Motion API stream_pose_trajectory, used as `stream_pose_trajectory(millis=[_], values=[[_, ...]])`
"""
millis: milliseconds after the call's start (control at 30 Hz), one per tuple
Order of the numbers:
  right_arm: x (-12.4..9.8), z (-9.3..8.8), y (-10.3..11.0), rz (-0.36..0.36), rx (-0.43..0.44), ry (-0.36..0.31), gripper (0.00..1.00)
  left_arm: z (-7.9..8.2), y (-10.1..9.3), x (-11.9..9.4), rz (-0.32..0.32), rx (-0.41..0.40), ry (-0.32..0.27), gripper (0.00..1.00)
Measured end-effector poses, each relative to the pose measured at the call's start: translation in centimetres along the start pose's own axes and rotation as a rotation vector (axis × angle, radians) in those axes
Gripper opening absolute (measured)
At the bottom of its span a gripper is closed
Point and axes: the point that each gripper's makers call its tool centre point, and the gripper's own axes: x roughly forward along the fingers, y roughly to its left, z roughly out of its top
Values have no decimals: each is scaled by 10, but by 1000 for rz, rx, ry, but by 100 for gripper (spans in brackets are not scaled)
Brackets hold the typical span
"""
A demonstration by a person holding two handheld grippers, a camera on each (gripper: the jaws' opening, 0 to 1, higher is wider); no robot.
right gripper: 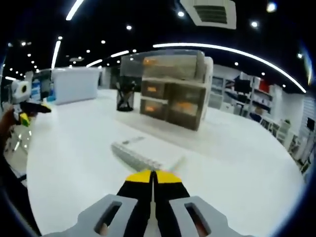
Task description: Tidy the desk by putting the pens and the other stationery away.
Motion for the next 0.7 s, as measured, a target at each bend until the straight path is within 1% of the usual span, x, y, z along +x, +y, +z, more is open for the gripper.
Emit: stream_pose_trajectory(millis=[200, 267, 400, 700], values=[[-3, 16, -1, -38, -42, -19, 0, 3, -4, 5, -13, 13, 0, 64], [-3, 22, 2, -40, -59, -22, 0, 4, -5, 7, -15, 19, 1, 64], [-1, 27, 5, -53, -91, -13, 0, 7, -8, 9, -20, 31, 1, 64], [-2, 46, 13, -82, -155, -27, 0, 13, -10, 15, -26, 64, 2, 65]])
